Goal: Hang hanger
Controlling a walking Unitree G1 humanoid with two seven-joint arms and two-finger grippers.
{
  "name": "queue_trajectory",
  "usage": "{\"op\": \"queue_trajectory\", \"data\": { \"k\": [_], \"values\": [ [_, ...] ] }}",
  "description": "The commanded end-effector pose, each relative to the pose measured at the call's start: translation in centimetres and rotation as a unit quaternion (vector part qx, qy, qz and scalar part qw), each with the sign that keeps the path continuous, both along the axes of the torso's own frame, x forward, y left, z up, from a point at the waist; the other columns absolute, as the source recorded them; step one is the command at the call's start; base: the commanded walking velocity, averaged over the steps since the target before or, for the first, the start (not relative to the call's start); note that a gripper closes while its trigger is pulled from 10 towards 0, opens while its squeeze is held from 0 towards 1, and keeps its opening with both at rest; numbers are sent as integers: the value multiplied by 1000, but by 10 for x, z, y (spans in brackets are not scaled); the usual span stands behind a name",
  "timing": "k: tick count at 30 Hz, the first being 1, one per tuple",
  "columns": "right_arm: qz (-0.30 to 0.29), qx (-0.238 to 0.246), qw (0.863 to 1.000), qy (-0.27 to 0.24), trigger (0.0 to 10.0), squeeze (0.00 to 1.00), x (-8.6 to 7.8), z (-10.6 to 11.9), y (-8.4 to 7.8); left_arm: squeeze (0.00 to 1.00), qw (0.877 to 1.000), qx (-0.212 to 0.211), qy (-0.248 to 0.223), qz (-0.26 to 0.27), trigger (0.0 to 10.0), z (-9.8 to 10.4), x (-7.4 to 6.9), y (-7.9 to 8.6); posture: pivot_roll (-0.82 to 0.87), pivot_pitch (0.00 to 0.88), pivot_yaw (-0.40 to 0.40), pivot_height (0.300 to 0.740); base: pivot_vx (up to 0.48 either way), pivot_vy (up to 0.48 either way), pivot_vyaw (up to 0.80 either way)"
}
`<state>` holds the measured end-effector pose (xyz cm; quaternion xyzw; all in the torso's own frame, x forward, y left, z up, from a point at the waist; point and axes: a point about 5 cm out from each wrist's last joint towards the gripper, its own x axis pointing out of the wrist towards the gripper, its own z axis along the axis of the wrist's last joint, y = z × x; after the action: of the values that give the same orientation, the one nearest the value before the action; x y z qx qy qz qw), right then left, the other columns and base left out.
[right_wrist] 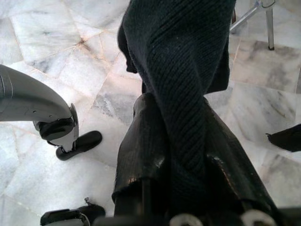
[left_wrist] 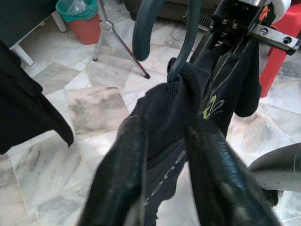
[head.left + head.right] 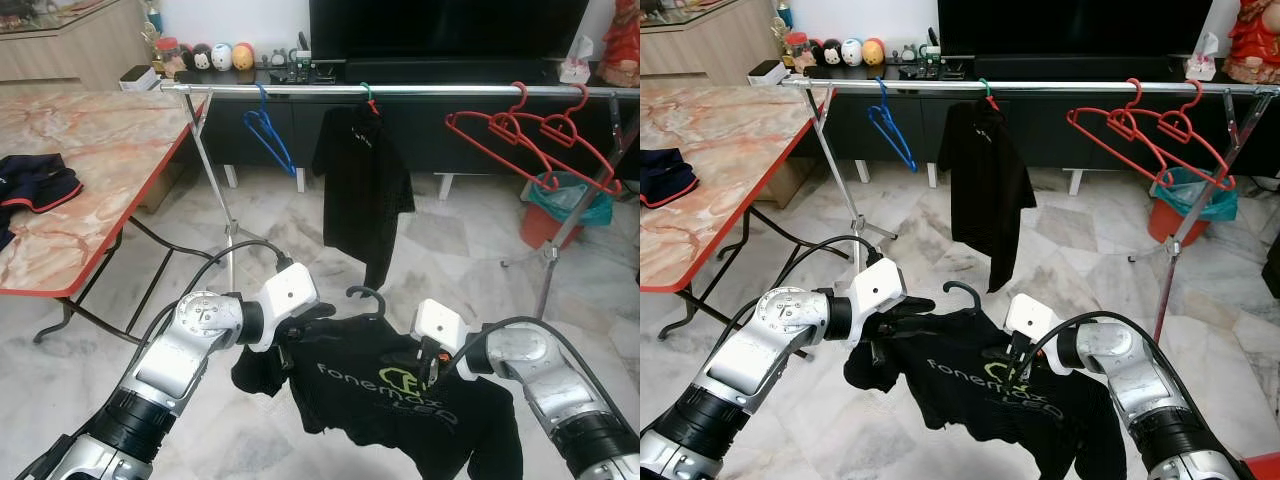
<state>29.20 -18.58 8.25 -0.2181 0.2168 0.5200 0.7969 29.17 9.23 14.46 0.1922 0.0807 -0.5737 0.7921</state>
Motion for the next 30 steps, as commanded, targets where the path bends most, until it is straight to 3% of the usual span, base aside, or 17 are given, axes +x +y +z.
{"op": "queue_trajectory", "data": {
  "k": [1,12,13,24,25,26,27,28,30],
  "values": [
    [20,16,999,-31,10000,0,6,16,8,1000,1000,9,7,1,10000,-5,-1,0,-9,0,73,719,0,0,0],
    [24,19,999,-33,10000,0,6,18,10,1000,1000,11,8,6,10000,-7,0,-1,-12,0,73,719,0,0,0],
    [28,20,999,-34,10000,0,5,19,10,0,1000,10,7,9,10000,-9,1,-1,-21,0,74,719,0,0,0],
    [52,31,997,-37,10000,0,4,27,14,0,1000,19,9,8,10000,-14,2,-2,-27,0,73,719,0,0,0],
    [52,31,997,-37,10000,0,3,27,14,0,1000,18,9,7,9412,-14,1,-2,-27,0,74,719,0,0,0],
    [52,32,997,-37,10000,0,3,27,14,0,1000,18,10,7,4941,-14,1,-2,-27,0,74,719,0,0,0],
    [52,32,997,-37,10000,0,3,27,14,0,1000,17,10,6,4941,-14,1,-2,-27,0,74,719,0,0,0],
    [52,32,997,-37,10000,0,3,27,14,0,1000,17,10,6,0,-14,1,-2,-27,0,73,719,0,0,0],
    [52,33,997,-37,10000,0,3,27,14,0,1000,17,10,4,0,-15,0,-2,-28,0,75,719,0,0,0]
  ]
}}
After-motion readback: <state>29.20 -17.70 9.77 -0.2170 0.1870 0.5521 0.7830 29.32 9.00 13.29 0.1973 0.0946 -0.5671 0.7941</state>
